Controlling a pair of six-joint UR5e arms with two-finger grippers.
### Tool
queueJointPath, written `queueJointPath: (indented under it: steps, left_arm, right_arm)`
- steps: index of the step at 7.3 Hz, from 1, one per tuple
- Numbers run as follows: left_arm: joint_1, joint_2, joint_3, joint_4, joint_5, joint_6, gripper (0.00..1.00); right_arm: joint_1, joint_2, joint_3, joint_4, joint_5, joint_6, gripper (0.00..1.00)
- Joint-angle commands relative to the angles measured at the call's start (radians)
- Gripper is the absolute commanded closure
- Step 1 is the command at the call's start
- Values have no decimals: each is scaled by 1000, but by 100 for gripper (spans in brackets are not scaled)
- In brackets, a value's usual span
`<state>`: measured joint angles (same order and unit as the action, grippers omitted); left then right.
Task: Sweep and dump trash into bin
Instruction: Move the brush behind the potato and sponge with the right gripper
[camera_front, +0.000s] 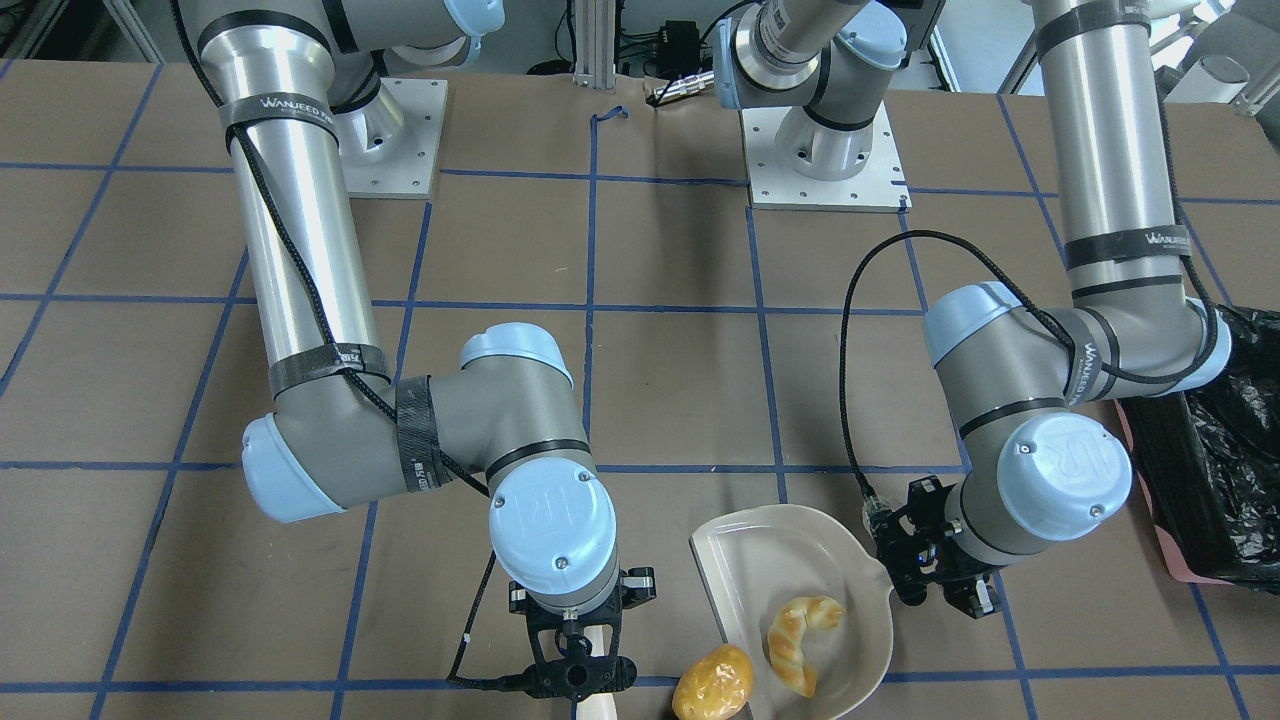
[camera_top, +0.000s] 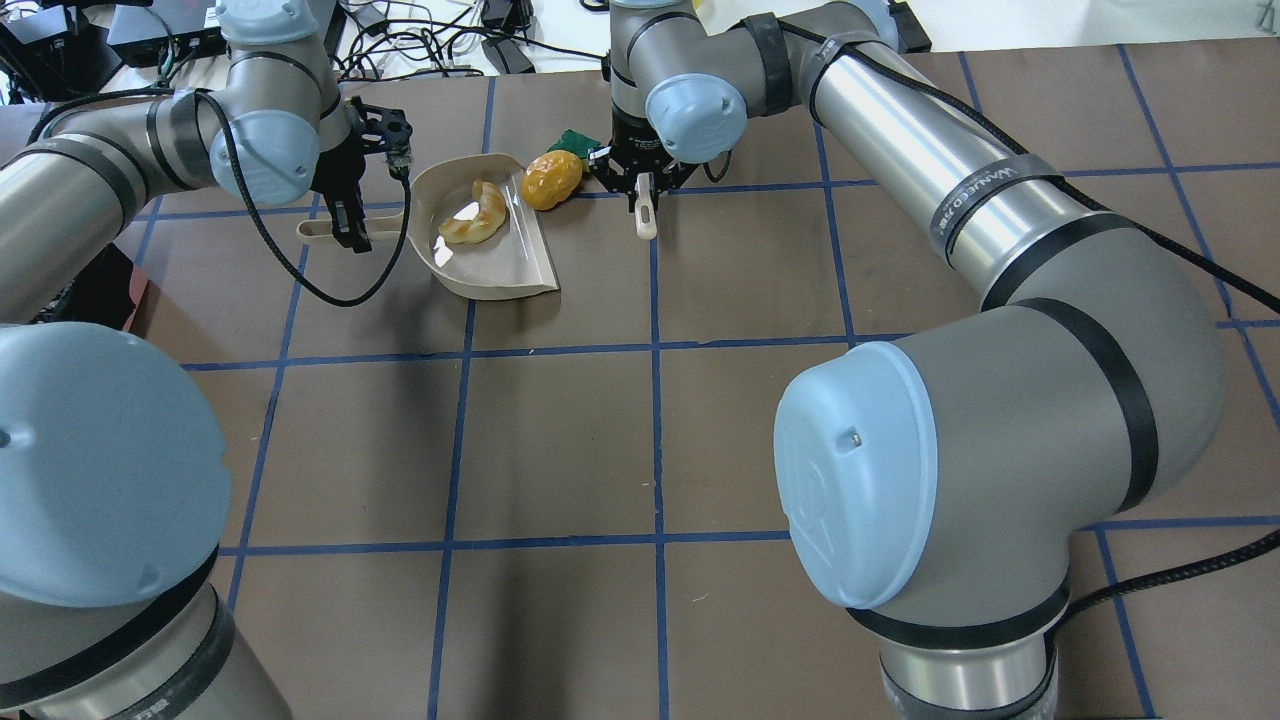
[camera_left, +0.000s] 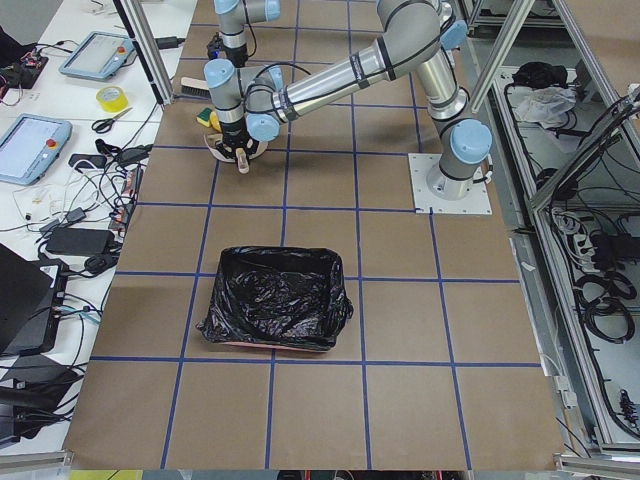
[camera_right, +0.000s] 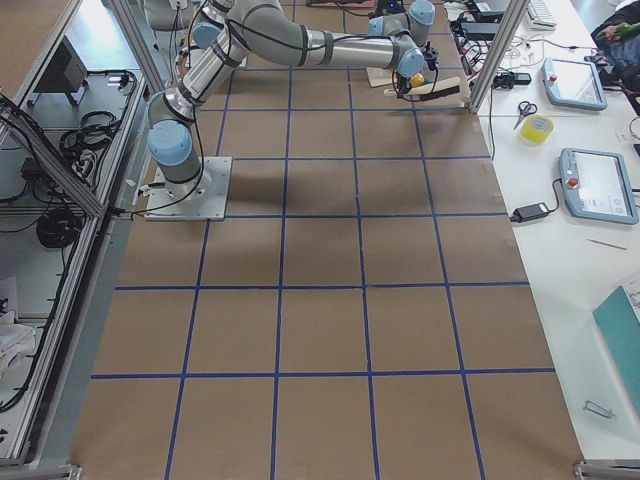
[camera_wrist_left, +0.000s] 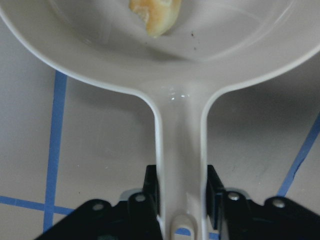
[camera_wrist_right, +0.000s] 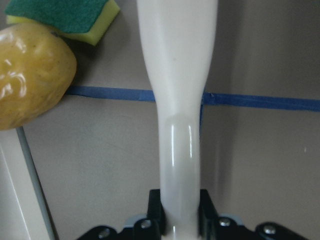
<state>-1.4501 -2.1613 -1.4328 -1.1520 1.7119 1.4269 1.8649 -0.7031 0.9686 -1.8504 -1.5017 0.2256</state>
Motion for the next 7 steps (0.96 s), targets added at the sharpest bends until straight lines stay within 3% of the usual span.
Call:
queueJointPath:
  steps: [1, 7]
  left_arm:
    - [-1, 0, 0, 0, 0, 0, 89]
    - [0, 0, -1, 0, 0, 0, 89]
  right_arm:
    - [0, 19, -13, -25, -9, -5, 100]
    - [0, 77, -37, -153, -5, -25, 100]
